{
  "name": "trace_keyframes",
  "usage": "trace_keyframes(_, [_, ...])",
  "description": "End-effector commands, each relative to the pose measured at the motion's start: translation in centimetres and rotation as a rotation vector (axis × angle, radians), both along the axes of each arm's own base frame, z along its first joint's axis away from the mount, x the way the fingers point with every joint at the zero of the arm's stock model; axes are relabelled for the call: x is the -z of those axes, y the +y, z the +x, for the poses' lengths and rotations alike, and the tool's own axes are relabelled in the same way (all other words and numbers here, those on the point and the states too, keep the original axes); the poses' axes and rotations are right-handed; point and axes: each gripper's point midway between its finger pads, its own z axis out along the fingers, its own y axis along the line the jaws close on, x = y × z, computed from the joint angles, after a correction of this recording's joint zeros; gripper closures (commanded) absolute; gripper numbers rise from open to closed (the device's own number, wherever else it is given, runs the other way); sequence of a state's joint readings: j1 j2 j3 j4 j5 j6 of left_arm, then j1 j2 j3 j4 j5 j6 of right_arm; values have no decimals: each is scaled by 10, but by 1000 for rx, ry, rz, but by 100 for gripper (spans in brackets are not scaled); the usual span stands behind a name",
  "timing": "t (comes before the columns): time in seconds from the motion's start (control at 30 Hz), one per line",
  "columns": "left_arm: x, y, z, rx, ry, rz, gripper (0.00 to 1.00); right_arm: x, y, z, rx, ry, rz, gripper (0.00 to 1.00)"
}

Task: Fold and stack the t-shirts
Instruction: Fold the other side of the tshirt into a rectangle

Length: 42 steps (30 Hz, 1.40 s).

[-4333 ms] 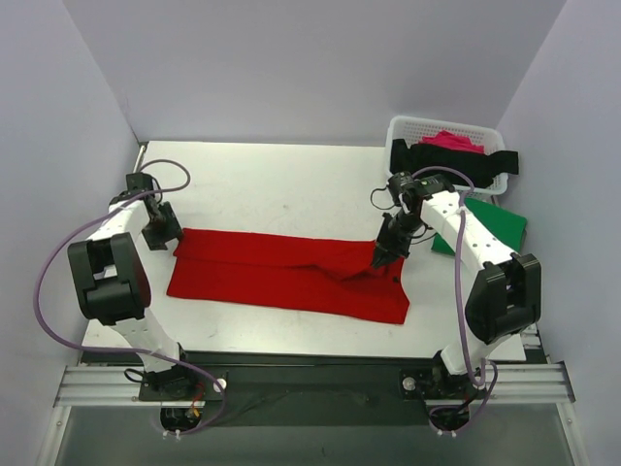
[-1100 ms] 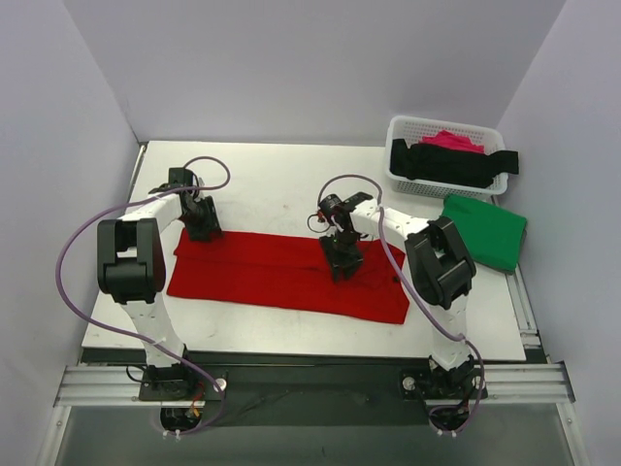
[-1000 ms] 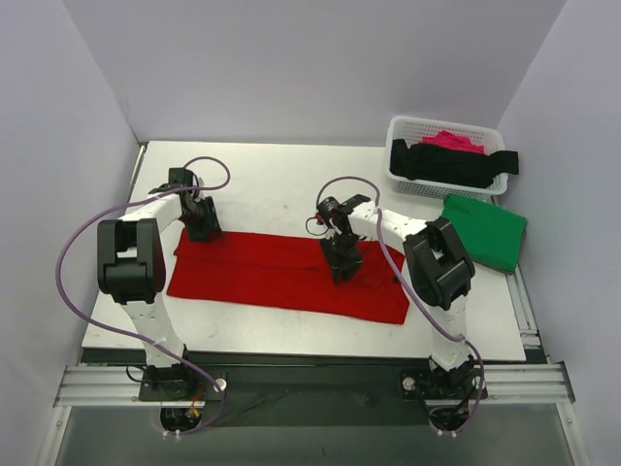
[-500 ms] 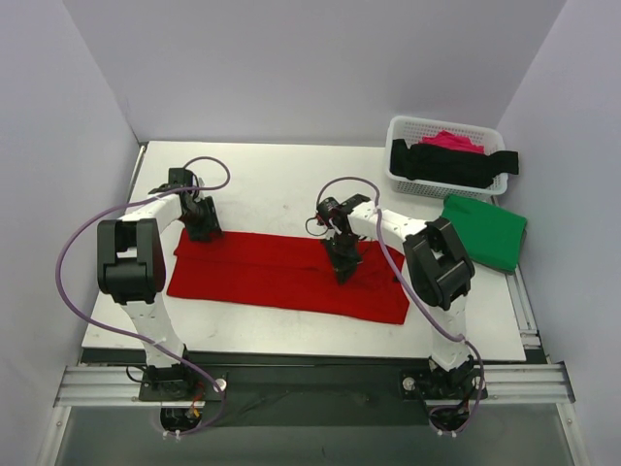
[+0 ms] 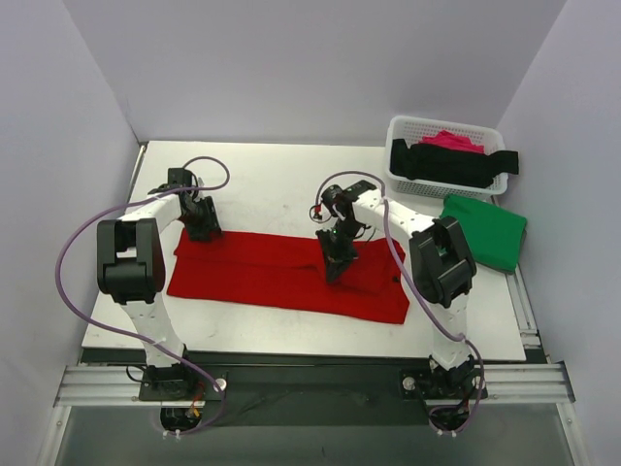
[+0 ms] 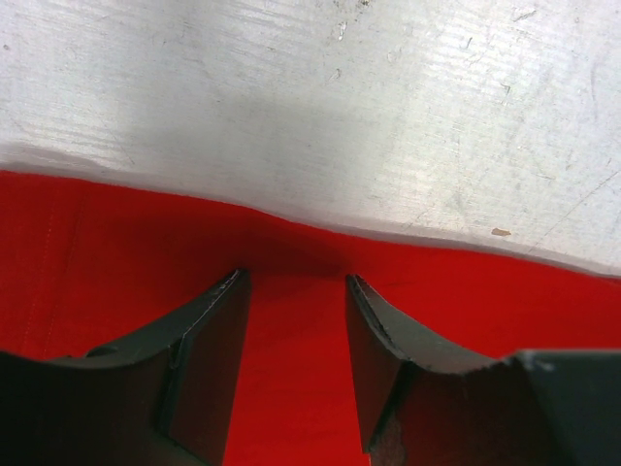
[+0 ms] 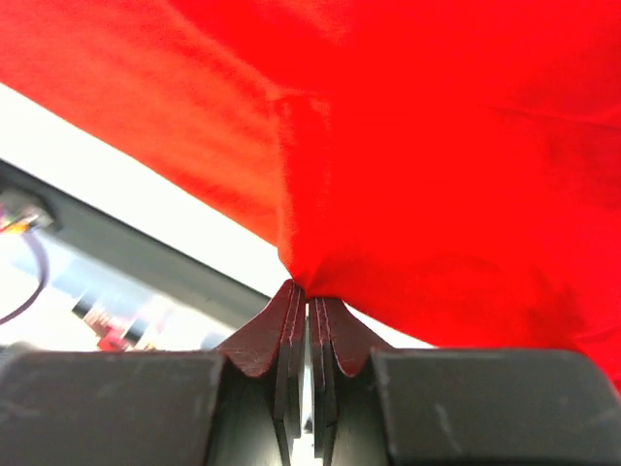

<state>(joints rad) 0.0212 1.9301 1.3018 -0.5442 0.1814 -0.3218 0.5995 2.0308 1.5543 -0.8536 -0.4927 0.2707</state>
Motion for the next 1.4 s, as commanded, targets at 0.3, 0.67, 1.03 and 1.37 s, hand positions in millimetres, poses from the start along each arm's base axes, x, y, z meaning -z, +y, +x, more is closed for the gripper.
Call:
trace_keyframes(0.3, [-1, -3, -2, 3, -14, -19, 46, -9, 13, -30, 15, 288, 93, 93])
trace_keyframes(0.67, [0, -3, -3, 1, -15, -20, 46, -12, 14, -12, 22, 218, 80, 79])
trace_keyframes(1.03, [-1, 0, -3, 2, -15, -2, 45, -10, -12, 23, 166, 92, 26, 62])
trace_keyframes(1.37, [0, 5, -2, -4, -8, 14, 45, -8, -124, 88, 509, -171, -151, 53])
